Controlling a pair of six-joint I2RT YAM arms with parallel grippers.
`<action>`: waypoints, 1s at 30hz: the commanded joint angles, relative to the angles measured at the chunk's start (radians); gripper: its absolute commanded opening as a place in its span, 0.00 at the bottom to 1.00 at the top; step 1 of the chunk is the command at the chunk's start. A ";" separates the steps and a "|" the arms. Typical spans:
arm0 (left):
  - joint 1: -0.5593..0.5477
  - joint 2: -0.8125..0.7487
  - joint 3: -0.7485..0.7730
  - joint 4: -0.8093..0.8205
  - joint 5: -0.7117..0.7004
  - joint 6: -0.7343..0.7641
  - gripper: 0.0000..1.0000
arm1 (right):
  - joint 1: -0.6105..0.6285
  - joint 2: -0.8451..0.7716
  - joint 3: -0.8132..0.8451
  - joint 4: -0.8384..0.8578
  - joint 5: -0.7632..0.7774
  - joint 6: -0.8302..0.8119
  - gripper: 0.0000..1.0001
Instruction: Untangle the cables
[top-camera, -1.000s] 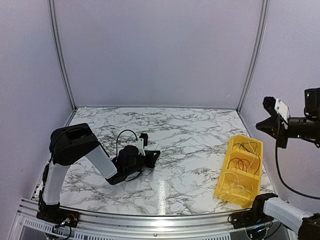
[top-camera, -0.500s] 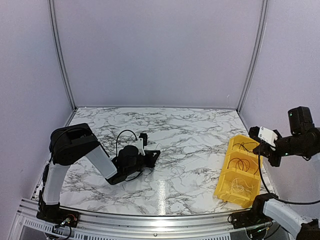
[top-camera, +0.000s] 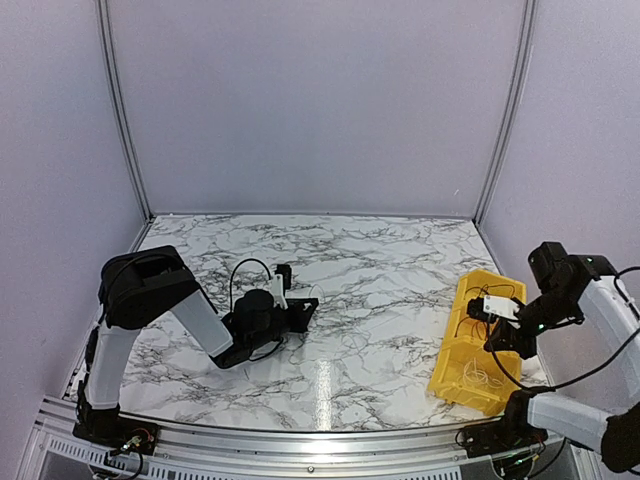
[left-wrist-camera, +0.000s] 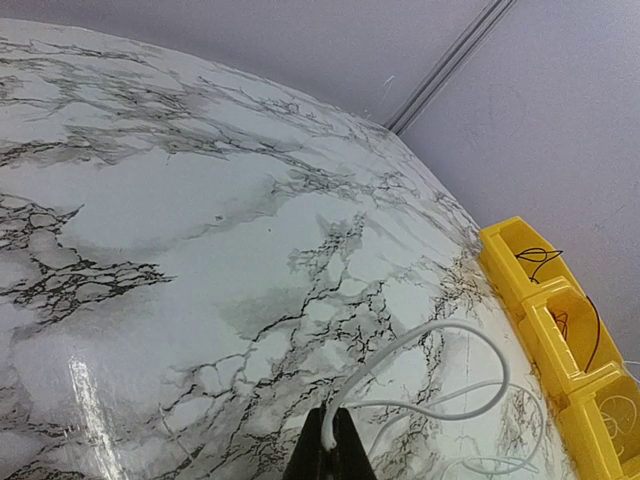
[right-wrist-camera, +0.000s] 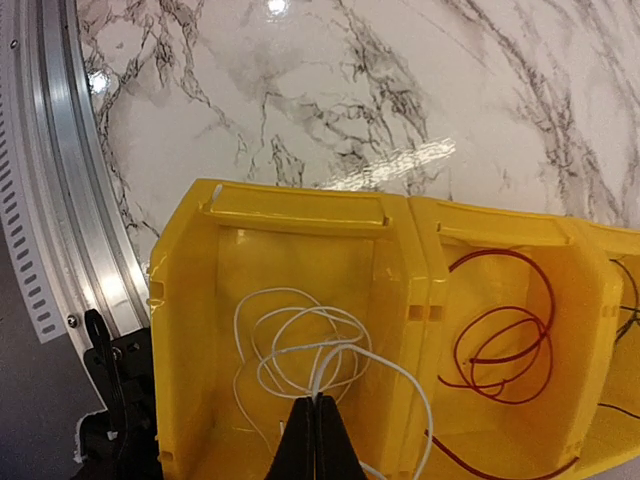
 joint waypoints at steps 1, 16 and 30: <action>0.009 0.025 0.001 0.039 0.015 -0.008 0.01 | -0.002 0.098 -0.066 0.037 0.003 -0.018 0.00; 0.022 0.043 0.019 0.045 0.039 -0.013 0.01 | 0.192 0.285 -0.104 0.153 0.060 0.154 0.10; 0.025 -0.043 0.015 0.045 0.211 0.016 0.00 | 0.197 0.291 0.295 0.259 -0.105 0.263 0.54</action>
